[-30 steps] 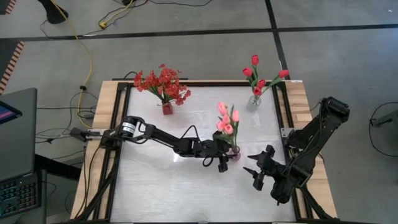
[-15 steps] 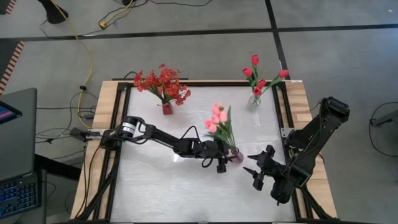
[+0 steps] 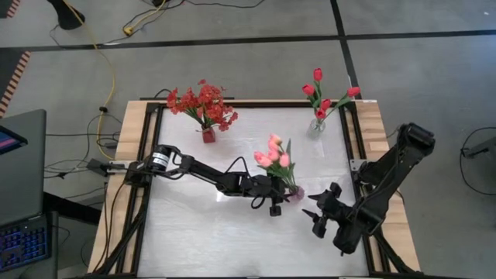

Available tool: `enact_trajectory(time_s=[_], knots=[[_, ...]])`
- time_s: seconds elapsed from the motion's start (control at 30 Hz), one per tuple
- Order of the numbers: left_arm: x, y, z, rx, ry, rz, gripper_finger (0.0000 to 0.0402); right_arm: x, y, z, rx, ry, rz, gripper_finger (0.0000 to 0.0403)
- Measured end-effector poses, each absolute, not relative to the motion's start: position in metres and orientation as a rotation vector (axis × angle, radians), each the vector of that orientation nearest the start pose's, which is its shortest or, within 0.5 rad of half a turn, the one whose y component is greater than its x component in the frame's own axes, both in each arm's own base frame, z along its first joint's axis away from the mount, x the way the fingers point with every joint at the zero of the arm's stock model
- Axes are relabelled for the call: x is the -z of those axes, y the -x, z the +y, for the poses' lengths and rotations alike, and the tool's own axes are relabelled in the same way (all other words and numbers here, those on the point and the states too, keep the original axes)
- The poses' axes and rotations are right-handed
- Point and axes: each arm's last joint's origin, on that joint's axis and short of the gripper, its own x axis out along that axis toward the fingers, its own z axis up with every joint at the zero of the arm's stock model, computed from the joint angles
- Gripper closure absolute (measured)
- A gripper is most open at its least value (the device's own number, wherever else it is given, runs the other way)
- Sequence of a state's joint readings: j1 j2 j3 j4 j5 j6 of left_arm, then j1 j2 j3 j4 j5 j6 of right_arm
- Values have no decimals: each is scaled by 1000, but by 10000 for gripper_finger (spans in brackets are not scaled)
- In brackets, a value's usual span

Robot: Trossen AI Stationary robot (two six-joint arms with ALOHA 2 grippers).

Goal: Sort flowers into vase by color
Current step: Adjust the pink tulips in the purple flower vase

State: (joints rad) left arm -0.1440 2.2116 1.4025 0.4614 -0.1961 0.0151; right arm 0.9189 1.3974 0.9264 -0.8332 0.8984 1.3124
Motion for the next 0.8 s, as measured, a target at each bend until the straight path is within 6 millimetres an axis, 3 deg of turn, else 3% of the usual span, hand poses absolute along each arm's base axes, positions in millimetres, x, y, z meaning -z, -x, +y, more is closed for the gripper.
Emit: enact_trajectory(time_s=[0.3,0.8], knots=[[-149,-478,-64,-32,-69,338,310,-191,-171,180,487,-75,711,127],[-148,-478,-65,-10,-41,353,310,-149,-165,165,485,-156,602,127]])
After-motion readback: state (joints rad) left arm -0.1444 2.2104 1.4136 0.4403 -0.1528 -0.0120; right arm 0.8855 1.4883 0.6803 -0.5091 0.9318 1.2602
